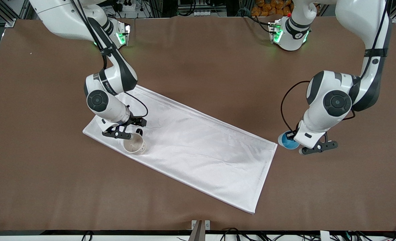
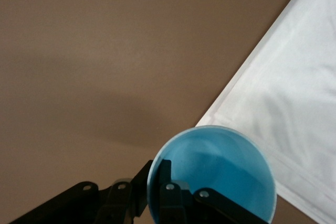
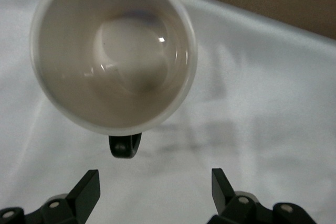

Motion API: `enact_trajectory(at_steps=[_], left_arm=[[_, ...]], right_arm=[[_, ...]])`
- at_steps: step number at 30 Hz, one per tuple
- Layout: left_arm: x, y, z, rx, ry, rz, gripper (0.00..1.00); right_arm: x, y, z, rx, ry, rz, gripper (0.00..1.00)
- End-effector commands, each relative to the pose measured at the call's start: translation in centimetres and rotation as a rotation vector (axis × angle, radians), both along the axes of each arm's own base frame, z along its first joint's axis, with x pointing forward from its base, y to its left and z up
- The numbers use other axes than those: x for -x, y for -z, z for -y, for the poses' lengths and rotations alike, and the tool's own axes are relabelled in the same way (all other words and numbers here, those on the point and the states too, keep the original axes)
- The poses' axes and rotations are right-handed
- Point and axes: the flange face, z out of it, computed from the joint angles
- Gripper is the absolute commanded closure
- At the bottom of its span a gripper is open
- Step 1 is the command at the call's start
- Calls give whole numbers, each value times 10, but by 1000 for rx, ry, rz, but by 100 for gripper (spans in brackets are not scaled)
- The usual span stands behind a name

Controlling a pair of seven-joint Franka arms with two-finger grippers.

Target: Place blue cup into white mug on table

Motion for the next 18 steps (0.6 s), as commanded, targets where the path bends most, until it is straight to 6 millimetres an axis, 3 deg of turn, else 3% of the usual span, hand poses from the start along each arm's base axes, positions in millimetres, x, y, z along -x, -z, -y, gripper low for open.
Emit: enact_trajectory(at_steps=[1,6,9,12,18], left_arm=[[41,-7,-9,-16,35,35,100],[71,-12,-14,-2,43,81,100],[77,-20,-13,0,39,91,100],[80,-23,-10,0,39,94,100],[84,-22,-11,-3,41,88,100]], right_arm=[[-14,-6,-6,2,49,24,9],[-25,0,-9,-2,53,26,16],[-30,2,-12,-6,52,31,19],[-31,3,-14,-7,50,31,28],[-31,4,-15,-7,48,31,74]])
